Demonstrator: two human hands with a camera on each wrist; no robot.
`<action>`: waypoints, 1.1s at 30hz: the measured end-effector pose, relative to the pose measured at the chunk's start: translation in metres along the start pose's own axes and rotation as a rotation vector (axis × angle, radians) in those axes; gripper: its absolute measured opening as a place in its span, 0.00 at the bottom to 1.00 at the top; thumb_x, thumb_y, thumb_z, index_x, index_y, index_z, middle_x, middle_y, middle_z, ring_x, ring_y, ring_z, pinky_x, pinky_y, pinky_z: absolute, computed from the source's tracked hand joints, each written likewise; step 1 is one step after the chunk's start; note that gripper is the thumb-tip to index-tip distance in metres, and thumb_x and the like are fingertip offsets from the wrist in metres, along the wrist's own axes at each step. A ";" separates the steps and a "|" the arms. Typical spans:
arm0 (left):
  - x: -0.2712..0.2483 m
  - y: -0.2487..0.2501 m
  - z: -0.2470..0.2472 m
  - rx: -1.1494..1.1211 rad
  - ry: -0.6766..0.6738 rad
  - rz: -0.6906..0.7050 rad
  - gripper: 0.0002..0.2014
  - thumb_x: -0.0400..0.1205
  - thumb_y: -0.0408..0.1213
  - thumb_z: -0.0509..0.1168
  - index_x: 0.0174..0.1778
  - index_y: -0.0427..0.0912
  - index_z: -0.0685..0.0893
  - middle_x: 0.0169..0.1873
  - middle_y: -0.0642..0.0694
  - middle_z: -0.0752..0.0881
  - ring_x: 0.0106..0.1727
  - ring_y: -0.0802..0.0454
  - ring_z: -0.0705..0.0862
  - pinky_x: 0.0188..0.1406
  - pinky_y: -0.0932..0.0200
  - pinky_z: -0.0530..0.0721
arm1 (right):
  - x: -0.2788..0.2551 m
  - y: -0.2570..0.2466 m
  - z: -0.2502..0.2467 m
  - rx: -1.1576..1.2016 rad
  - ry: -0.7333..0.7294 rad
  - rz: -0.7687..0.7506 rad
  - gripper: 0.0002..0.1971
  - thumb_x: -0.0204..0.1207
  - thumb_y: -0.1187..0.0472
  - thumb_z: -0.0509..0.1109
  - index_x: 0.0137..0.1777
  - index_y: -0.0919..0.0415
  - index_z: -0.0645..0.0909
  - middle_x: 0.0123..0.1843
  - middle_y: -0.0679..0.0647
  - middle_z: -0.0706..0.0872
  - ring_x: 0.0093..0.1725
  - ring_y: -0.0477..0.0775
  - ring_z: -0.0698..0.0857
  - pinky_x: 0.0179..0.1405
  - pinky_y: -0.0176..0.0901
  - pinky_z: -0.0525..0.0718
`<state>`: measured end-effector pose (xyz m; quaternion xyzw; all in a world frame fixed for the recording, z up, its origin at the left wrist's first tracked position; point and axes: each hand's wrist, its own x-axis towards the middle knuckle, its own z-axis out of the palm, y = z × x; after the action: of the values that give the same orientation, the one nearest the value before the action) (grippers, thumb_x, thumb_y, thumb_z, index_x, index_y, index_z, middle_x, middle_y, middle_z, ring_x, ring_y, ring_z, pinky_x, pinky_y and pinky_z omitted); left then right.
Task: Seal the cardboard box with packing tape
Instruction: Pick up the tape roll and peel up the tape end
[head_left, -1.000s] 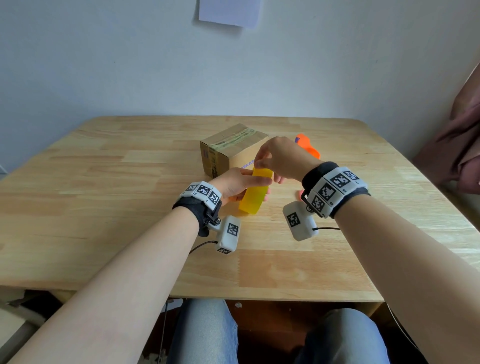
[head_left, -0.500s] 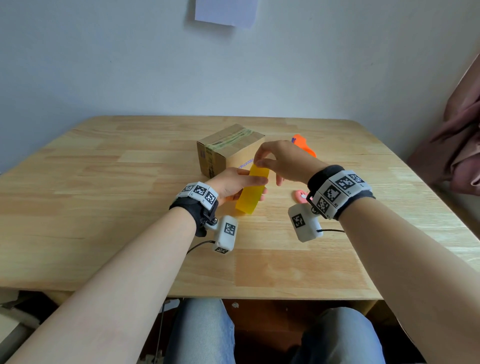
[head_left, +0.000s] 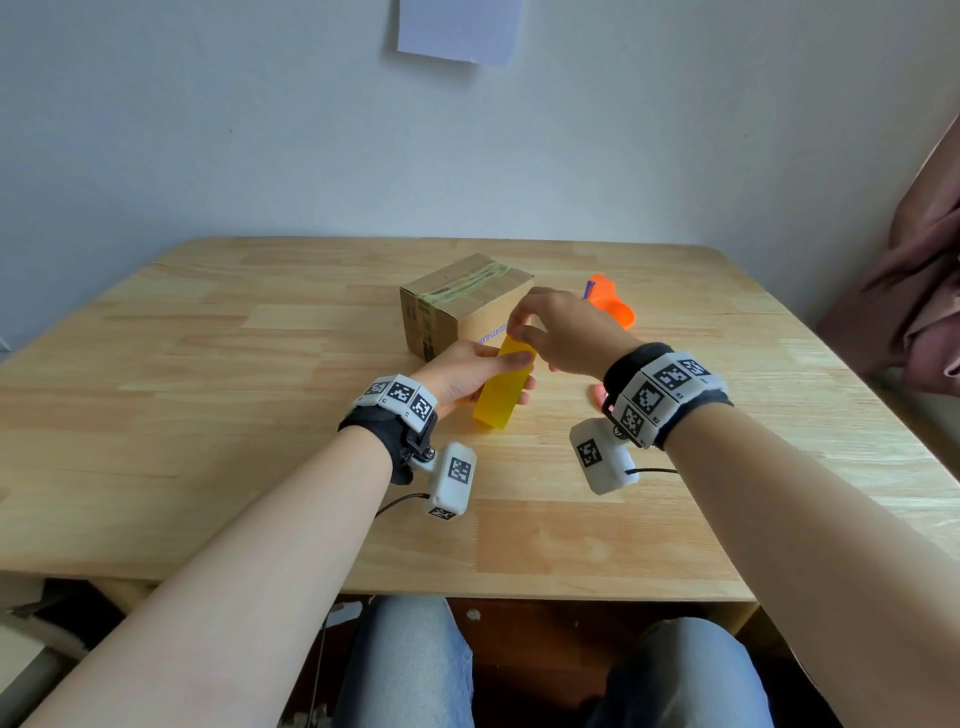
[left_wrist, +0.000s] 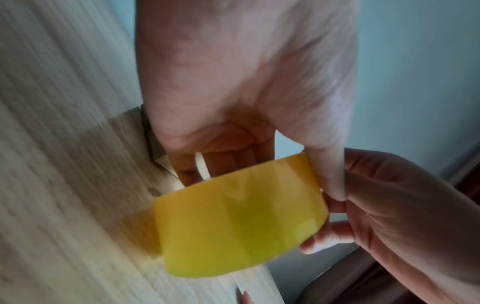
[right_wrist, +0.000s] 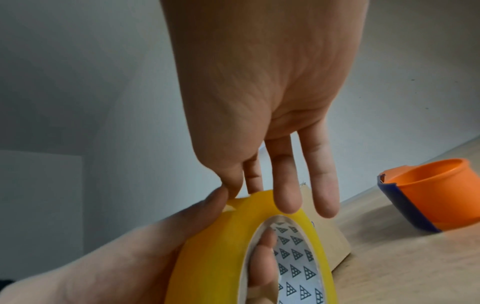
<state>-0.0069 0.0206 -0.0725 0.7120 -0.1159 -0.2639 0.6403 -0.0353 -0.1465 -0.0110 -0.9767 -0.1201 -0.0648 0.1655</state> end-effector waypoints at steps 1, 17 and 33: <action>-0.001 0.000 0.000 -0.007 -0.001 0.003 0.16 0.83 0.45 0.76 0.59 0.37 0.89 0.48 0.39 0.96 0.51 0.39 0.93 0.67 0.36 0.86 | 0.000 0.000 0.000 -0.015 -0.012 0.009 0.11 0.88 0.54 0.62 0.58 0.51 0.86 0.64 0.48 0.84 0.40 0.51 0.83 0.39 0.46 0.77; 0.001 0.005 0.000 -0.005 0.037 0.009 0.18 0.83 0.47 0.76 0.61 0.36 0.90 0.48 0.42 0.97 0.45 0.45 0.96 0.68 0.36 0.88 | -0.014 -0.002 -0.017 0.162 -0.069 0.117 0.08 0.85 0.59 0.68 0.60 0.55 0.84 0.32 0.40 0.83 0.23 0.45 0.88 0.27 0.42 0.88; 0.000 -0.007 -0.001 -0.054 0.095 0.066 0.13 0.84 0.40 0.75 0.57 0.33 0.90 0.45 0.39 0.96 0.40 0.46 0.95 0.52 0.50 0.92 | 0.001 -0.003 -0.008 0.150 0.072 0.045 0.01 0.77 0.63 0.79 0.47 0.58 0.90 0.46 0.51 0.91 0.38 0.43 0.83 0.31 0.24 0.72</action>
<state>-0.0077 0.0230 -0.0787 0.7021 -0.1014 -0.2116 0.6723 -0.0354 -0.1465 -0.0021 -0.9611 -0.0965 -0.0871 0.2439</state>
